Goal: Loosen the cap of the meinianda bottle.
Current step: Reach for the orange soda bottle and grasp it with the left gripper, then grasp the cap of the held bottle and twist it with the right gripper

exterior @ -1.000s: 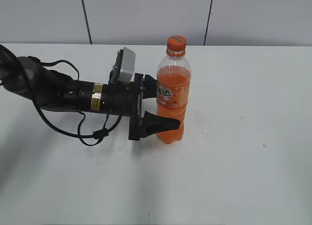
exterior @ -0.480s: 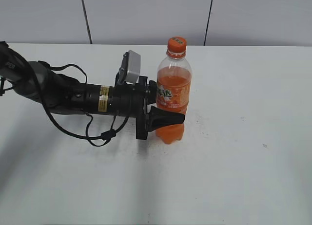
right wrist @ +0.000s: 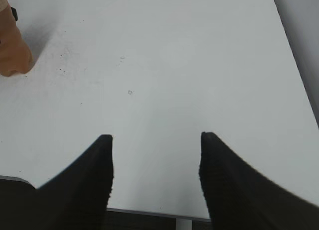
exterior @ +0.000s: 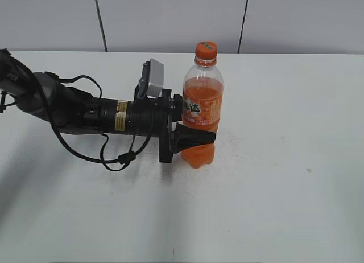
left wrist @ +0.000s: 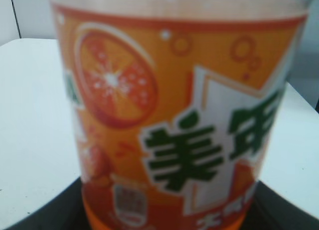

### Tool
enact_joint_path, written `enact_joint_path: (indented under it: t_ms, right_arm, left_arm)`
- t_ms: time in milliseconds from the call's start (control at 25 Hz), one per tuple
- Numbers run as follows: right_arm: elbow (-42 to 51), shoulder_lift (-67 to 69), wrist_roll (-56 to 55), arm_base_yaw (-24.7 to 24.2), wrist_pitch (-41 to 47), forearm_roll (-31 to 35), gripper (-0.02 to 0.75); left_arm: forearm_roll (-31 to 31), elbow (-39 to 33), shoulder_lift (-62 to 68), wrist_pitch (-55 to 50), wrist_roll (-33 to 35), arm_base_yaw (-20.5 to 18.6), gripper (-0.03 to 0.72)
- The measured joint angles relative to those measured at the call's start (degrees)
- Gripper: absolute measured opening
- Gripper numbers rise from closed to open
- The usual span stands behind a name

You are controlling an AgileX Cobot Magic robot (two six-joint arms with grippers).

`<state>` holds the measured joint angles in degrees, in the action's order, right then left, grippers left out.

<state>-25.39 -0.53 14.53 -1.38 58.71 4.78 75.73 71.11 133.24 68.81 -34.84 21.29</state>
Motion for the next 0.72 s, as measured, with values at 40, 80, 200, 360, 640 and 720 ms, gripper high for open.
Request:
enact_joint_path:
  t_ms: [40,80,200,360,640,720]
  right_arm:
    - [0.0,0.0,0.0,0.0,0.0,0.0,0.419]
    - [0.0,0.0,0.0,0.0,0.0,0.0,0.419]
    - [0.0,0.0,0.0,0.0,0.0,0.0,0.419]
    - [0.0,0.0,0.0,0.0,0.0,0.0,0.419]
    - [-0.13,0.0,-1.59,0.0,-0.07,0.55,0.419]
    - [-1.14,0.65,-3.27,0.0,0.0,0.78,0.419]
  left_arm:
    - [0.0,0.0,0.0,0.0,0.0,0.0,0.407]
    - [0.0,0.0,0.0,0.0,0.0,0.0,0.407]
    - [0.0,0.0,0.0,0.0,0.0,0.0,0.407]
    - [0.0,0.0,0.0,0.0,0.0,0.0,0.407]
    - [0.0,0.0,0.0,0.05,0.0,0.0,0.407]
    - [0.0,0.0,0.0,0.05,0.0,0.0,0.407]
